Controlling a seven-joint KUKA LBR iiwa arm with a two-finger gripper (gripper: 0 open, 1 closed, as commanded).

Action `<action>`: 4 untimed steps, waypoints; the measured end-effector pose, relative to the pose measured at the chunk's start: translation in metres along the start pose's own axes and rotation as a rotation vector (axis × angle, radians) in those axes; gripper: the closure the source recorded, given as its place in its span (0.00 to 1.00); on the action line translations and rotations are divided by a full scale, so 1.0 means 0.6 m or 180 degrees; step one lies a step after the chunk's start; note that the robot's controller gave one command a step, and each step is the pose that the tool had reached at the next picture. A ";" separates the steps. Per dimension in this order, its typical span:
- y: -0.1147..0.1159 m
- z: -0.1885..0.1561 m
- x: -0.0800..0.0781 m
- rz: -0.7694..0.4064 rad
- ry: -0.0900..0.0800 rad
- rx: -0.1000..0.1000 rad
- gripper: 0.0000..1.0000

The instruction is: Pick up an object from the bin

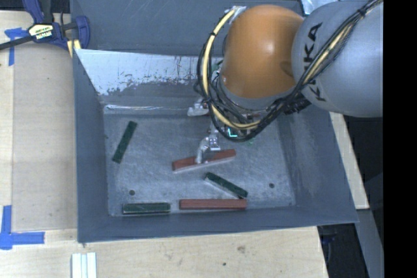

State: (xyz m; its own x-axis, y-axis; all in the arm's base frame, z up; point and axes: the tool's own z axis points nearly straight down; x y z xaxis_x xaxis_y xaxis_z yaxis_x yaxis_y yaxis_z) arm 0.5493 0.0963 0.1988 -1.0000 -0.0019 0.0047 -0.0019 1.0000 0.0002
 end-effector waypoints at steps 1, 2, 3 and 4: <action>-0.001 -0.006 -0.003 0.0006 -0.0024 -0.0002 0.00; -0.004 0.034 -0.009 -0.0224 -0.0045 -0.0002 0.00; -0.055 0.193 -0.033 -0.0721 -0.0129 -0.0010 1.00; -0.055 0.193 -0.033 -0.0720 -0.0129 -0.0010 1.00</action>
Offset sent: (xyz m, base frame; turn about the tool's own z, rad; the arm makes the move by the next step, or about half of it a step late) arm 0.0095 -0.0101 -0.0982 -0.2595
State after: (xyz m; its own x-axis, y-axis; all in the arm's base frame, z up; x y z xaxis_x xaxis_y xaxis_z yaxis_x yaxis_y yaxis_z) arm 0.5688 0.0634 0.0831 -0.9735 -0.2259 -0.0360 -0.2260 0.9741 0.0000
